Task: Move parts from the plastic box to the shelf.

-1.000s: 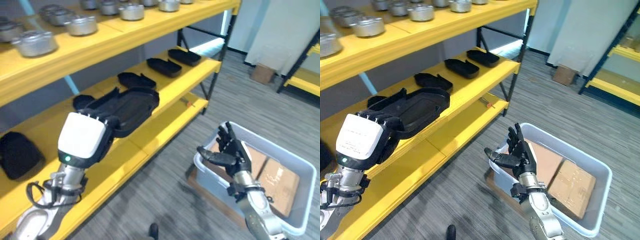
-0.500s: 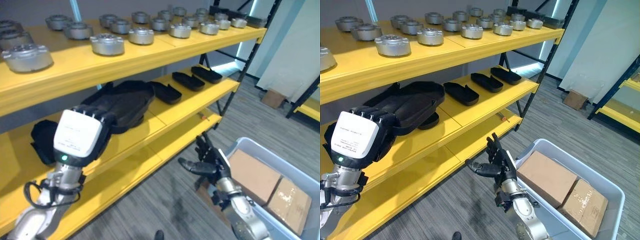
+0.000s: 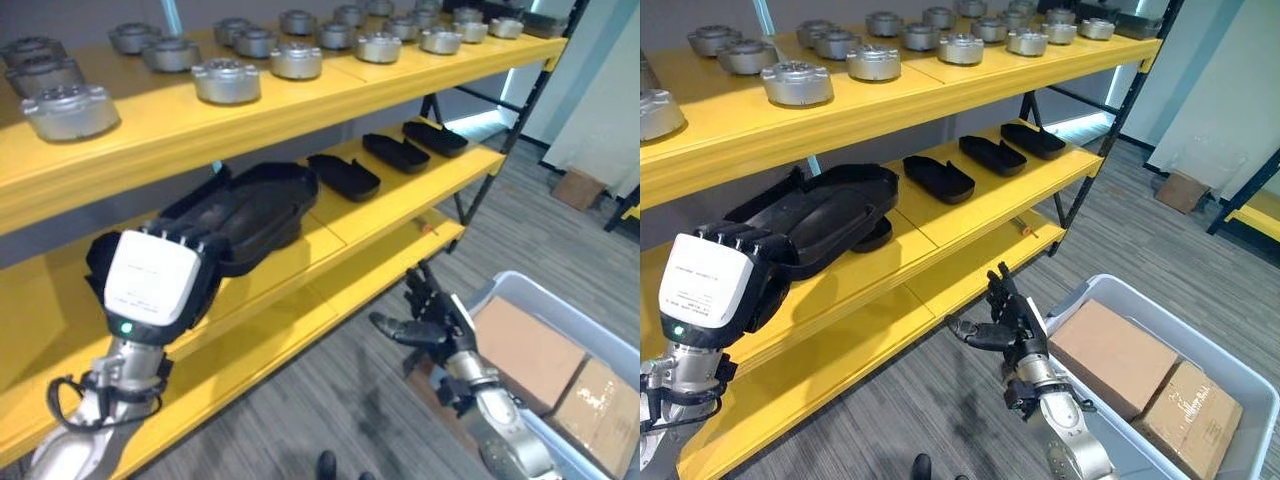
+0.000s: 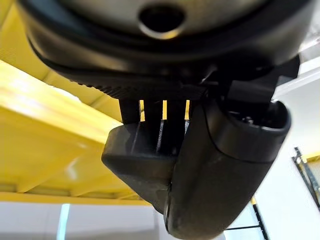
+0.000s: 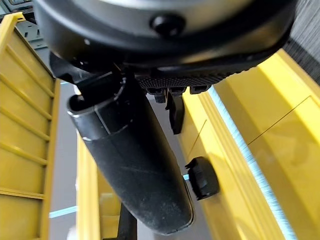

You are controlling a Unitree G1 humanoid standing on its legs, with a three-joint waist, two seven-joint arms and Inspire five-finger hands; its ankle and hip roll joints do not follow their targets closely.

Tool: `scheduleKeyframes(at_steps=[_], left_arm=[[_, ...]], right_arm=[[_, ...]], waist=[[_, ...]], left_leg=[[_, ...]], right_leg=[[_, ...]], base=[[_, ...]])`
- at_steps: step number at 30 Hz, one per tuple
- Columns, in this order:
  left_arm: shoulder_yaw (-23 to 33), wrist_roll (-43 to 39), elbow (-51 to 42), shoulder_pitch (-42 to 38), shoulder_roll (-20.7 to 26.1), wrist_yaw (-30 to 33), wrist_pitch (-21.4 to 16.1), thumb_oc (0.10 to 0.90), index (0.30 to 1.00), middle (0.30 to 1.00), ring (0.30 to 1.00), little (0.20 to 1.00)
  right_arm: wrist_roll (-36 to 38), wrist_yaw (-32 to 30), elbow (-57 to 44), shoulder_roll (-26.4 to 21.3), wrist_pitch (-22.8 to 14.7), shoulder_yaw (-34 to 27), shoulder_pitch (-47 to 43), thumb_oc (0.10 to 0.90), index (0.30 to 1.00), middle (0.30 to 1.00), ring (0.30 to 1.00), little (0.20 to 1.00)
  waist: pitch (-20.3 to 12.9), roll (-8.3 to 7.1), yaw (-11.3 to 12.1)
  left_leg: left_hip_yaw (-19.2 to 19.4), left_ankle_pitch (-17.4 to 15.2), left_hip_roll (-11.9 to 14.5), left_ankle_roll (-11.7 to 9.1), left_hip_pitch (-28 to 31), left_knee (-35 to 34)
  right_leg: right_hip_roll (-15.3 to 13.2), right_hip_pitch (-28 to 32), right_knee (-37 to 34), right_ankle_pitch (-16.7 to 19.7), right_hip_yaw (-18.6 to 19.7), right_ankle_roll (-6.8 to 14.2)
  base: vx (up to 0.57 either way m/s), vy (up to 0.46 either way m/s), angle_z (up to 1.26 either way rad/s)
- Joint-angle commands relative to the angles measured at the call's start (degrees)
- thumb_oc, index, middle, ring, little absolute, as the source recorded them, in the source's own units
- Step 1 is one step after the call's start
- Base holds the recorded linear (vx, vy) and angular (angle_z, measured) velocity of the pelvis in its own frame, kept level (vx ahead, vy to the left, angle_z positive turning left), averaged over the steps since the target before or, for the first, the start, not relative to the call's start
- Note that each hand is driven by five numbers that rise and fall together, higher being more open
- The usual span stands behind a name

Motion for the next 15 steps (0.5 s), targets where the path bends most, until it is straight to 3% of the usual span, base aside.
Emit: scheduleKeyframes(at_steps=[1, 2, 3, 4, 7, 10, 12, 13, 15], left_arm=[[5.4, -2.9, -4.5, -7.6, -0.9, 5.5, 0.3, 0.4, 0.3, 0.3, 0.3, 0.3], [4.6, -3.4, -4.3, -8.8, -1.0, 5.3, 0.1, 0.4, 0.3, 0.3, 0.3, 0.3], [4.2, -4.4, -4.2, -9.7, -1.2, 5.1, -0.3, 0.4, 0.3, 0.3, 0.3, 0.3], [4.4, -4.9, -4.2, -10.0, -1.3, 5.0, -0.7, 0.4, 0.3, 0.3, 0.3, 0.3], [5.2, -5.9, -4.2, -9.3, -1.4, 5.5, -0.9, 0.4, 0.3, 0.3, 0.3, 0.3], [5.6, -7.9, -4.1, -9.7, -2.5, 6.6, -0.9, 0.4, 0.3, 0.3, 0.3, 0.3], [5.5, -8.6, -4.7, -10.4, -3.4, 7.1, -1.0, 0.4, 0.3, 0.3, 0.3, 0.3], [4.7, -8.7, -4.9, -11.6, -3.2, 6.6, -1.0, 0.4, 0.3, 0.3, 0.3, 0.3], [3.9, -8.3, -5.1, -12.2, -2.8, 6.6, -1.2, 0.4, 0.3, 0.3, 0.3, 0.3]], right_arm=[[-1.2, 0.6, -5.1, -0.2, -6.8, -3.4, -5.5, 0.9, 1.0, 1.0, 1.0, 1.0], [-0.9, 0.3, -5.1, -0.5, -7.0, -3.8, -5.6, 0.9, 1.0, 1.0, 1.0, 1.0], [-0.6, 0.1, -5.2, -1.0, -7.2, -4.1, -5.6, 0.9, 1.0, 1.0, 1.0, 1.0], [-0.5, 0.0, -5.1, -1.3, -7.0, -4.4, -5.5, 0.9, 1.0, 1.0, 1.0, 1.0], [-0.2, 0.0, -5.0, -1.2, -6.7, -4.7, -4.0, 0.9, 1.0, 1.0, 1.0, 1.0], [0.1, -0.4, -5.3, -1.5, -6.6, -5.3, -3.0, 0.9, 1.0, 1.0, 1.0, 1.0], [0.9, -0.7, -5.5, -1.9, -6.9, -5.4, -2.7, 0.9, 1.0, 1.0, 1.0, 1.0], [1.0, -0.6, -5.6, -2.4, -7.2, -6.0, -2.3, 0.9, 1.0, 1.0, 1.0, 1.0], [1.3, -0.5, -5.6, -2.0, -7.5, -6.5, -1.5, 0.9, 1.0, 1.0, 1.0, 1.0]], waist=[[-2.5, -2.28, -1.9], [-1.6, -2.44, -2.5], [-0.8, -2.82, -3.5], [-0.4, -2.89, -3.5], [-0.6, -3.32, -3.7], [-0.9, -3.42, -4.2], [-1.4, -1.99, -4.9], [-1.8, -0.81, -5.7], [-2.6, -0.07, -6.0]], left_leg=[[1.1, -4.6, 1.1, -2.7, 0.4, 5.6], [3.2, -4.5, 2.0, -3.3, -1.4, 7.6], [8.0, -5.2, 4.8, -3.9, -1.9, 9.4], [10.3, -6.3, 6.7, -4.1, -1.8, 10.3], [10.5, -7.4, 12.1, -5.7, 0.4, 10.5], [10.3, -3.4, 20.4, -7.7, 2.6, 8.8], [10.4, 3.5, 25.7, -10.2, 4.2, 3.9], [13.8, 6.1, 26.9, -11.4, 5.5, 0.1], [14.8, 4.0, 27.1, -12.0, 5.4, -0.4]], right_leg=[[-4.5, 3.5, -6.4, 2.8, -4.6, 6.2], [-5.2, 3.2, -5.9, 2.9, -5.9, 6.1], [-6.3, 2.7, -5.1, 3.2, -7.2, 6.4], [-6.8, 2.2, -4.6, 3.6, -7.4, 6.5], [-7.6, 2.4, -4.0, 2.5, -6.8, 6.7], [-9.6, 1.9, -2.3, 1.4, -8.4, 6.7], [-10.4, 0.8, 0.5, 0.0, -9.7, 6.9], [-12.0, 0.0, 3.6, -0.5, -11.6, 7.4], [-13.1, -0.7, 6.2, -0.9, -12.7, 7.5]], base=[[-0.15, 0.018, 0.65], [-0.17, 0.042, 0.92], [-0.16, 0.055, 1.08], [-0.11, 0.059, 1.32], [0.01, 0.07, 0.86], [0.02, 0.16, 0.21], [0.01, 0.315, 0.49], [0.01, 0.361, 0.65], [0.03, 0.296, 0.81]])
